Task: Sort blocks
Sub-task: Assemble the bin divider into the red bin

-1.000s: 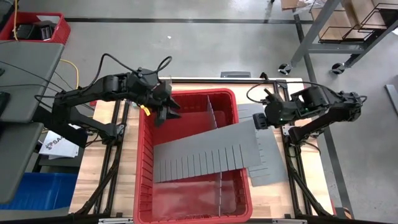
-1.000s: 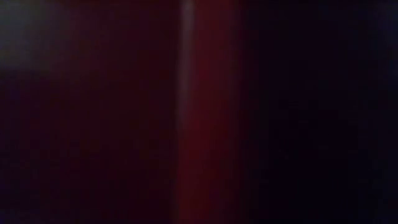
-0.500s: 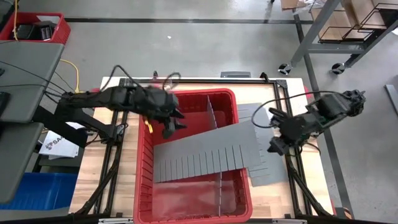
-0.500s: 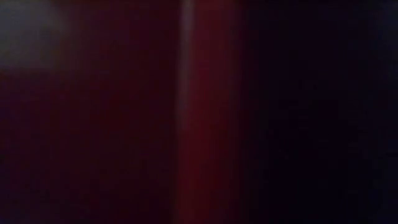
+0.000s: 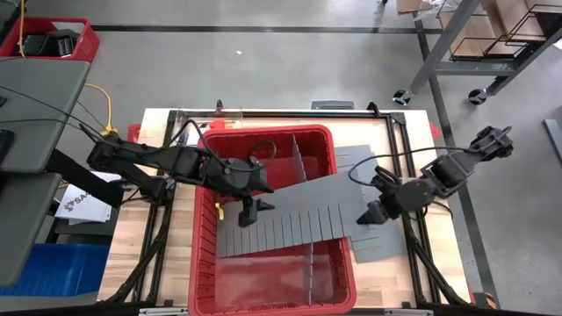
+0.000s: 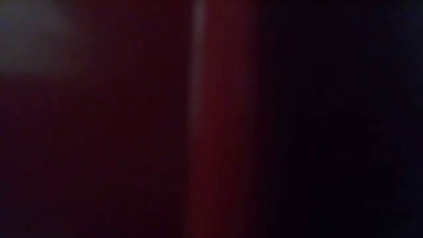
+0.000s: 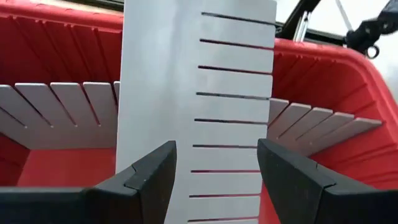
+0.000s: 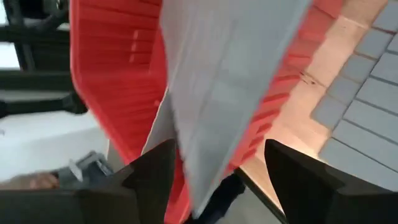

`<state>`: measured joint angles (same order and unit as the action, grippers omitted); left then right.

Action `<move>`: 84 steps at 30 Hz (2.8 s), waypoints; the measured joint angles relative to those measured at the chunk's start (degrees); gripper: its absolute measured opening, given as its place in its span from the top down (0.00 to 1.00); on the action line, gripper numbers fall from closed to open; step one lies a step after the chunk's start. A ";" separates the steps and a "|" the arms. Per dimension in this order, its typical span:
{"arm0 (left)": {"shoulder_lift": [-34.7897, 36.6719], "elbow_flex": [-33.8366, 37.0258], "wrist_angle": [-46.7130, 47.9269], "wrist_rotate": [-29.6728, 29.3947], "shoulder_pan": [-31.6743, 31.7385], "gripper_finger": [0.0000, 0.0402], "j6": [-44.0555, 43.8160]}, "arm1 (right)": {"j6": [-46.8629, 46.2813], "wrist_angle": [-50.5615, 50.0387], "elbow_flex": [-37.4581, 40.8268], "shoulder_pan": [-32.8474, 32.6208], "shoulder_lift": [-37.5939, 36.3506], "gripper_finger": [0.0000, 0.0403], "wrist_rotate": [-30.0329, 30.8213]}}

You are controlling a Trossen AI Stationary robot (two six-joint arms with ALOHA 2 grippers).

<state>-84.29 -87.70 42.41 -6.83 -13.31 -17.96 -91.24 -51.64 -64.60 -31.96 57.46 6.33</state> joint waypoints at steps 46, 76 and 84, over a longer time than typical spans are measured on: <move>-5.29 -25.89 12.15 27.12 17.40 0.45 6.57 | 46.20 -7.44 -32.34 6.80 12.11 1.00 -1.20; -12.48 -29.03 18.07 40.17 15.44 0.99 15.12 | 55.77 0.12 -38.55 10.47 15.90 0.81 7.21; -9.12 -35.40 22.48 30.72 20.01 0.99 16.10 | 65.31 -1.29 -48.69 11.71 15.61 0.51 11.36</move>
<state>-93.41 -123.10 64.89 23.89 6.70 -1.87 -25.92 -52.93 -113.29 -20.25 73.07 17.69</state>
